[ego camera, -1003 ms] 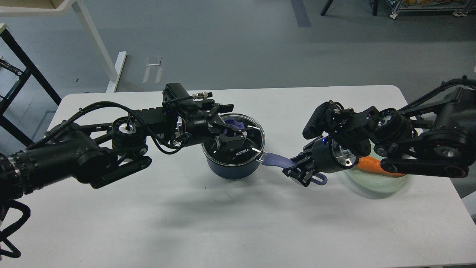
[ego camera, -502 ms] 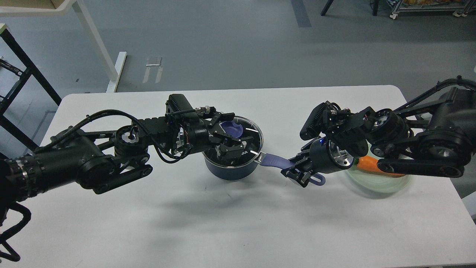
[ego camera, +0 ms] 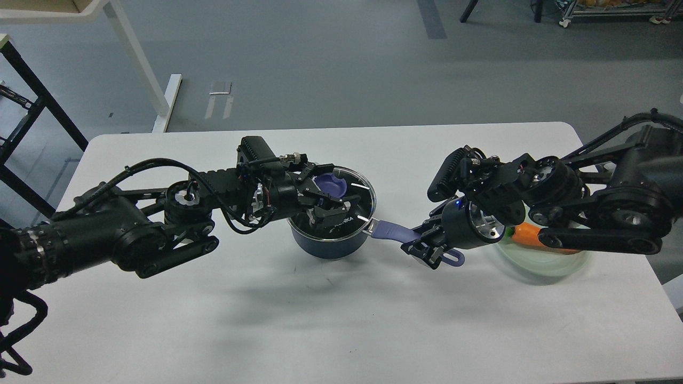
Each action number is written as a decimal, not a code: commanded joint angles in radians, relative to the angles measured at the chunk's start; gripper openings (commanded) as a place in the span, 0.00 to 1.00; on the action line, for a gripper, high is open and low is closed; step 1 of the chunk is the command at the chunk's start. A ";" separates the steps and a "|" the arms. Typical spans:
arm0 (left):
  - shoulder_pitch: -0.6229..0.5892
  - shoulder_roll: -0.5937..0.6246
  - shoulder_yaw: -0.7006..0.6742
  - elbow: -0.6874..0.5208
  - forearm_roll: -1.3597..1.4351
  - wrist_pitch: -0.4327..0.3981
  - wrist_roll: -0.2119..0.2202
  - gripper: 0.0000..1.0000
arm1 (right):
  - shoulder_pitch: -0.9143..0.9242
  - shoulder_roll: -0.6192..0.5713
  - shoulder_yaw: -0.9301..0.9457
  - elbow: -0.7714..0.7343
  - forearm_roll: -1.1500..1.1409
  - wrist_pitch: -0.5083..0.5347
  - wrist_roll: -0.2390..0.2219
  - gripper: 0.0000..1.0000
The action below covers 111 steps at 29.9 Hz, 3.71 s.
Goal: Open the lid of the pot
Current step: 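Lift the glass lid off the pot with the left gripper, then lower the lid onto the table beside the pot with the left gripper, then release the lid and handle, raising both grippers away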
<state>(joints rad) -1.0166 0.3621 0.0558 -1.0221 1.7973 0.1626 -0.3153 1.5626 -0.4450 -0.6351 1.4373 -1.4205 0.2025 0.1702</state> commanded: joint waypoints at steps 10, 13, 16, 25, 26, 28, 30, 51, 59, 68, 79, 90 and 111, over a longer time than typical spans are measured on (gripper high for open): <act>-0.010 0.024 -0.002 -0.012 -0.009 -0.003 -0.002 0.41 | -0.003 -0.001 0.000 0.000 0.000 0.000 0.000 0.11; -0.016 0.070 -0.007 -0.026 -0.010 -0.003 -0.011 0.41 | -0.001 -0.006 0.000 0.000 0.002 0.000 0.000 0.11; -0.046 0.133 -0.007 -0.050 -0.032 -0.005 -0.031 0.41 | -0.003 -0.011 -0.002 0.000 0.002 0.000 0.000 0.11; -0.039 0.328 0.007 -0.036 -0.090 -0.009 -0.085 0.40 | -0.007 -0.011 -0.002 0.000 0.002 0.000 0.000 0.11; -0.031 0.349 0.016 -0.032 -0.090 -0.005 -0.090 0.40 | -0.007 -0.011 -0.002 0.000 0.002 0.000 0.000 0.11; 0.001 0.391 0.027 -0.024 -0.091 -0.002 -0.103 0.40 | -0.007 -0.012 -0.003 0.000 0.002 0.000 0.000 0.11; 0.053 0.419 0.029 0.002 -0.091 0.011 -0.122 0.39 | -0.009 -0.018 -0.003 0.000 0.002 0.000 0.000 0.11; 0.199 0.333 0.124 0.361 -0.139 0.149 -0.173 0.41 | -0.012 -0.027 -0.005 0.003 -0.002 0.003 0.000 0.11; 0.197 0.333 0.124 0.361 -0.153 0.149 -0.173 0.53 | -0.012 -0.035 -0.005 0.003 -0.002 0.003 0.000 0.11; 0.182 0.336 0.121 0.358 -0.206 0.147 -0.173 0.86 | -0.012 -0.035 -0.003 0.002 0.002 0.003 0.000 0.35; 0.070 0.351 0.119 0.355 -0.527 0.133 -0.173 0.99 | -0.001 -0.066 0.032 0.003 0.087 0.000 0.002 0.97; -0.069 0.336 0.104 0.358 -1.185 -0.099 -0.173 0.99 | -0.024 -0.228 0.322 -0.044 0.329 -0.011 0.003 0.98; -0.082 0.101 -0.166 0.395 -1.814 -0.201 -0.067 0.99 | -0.599 -0.247 1.224 -0.360 1.072 -0.057 0.011 0.99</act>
<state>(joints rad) -1.1036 0.4940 -0.0831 -0.6475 0.0563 -0.0165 -0.4013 1.0010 -0.6993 0.5470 1.1182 -0.4941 0.1599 0.1781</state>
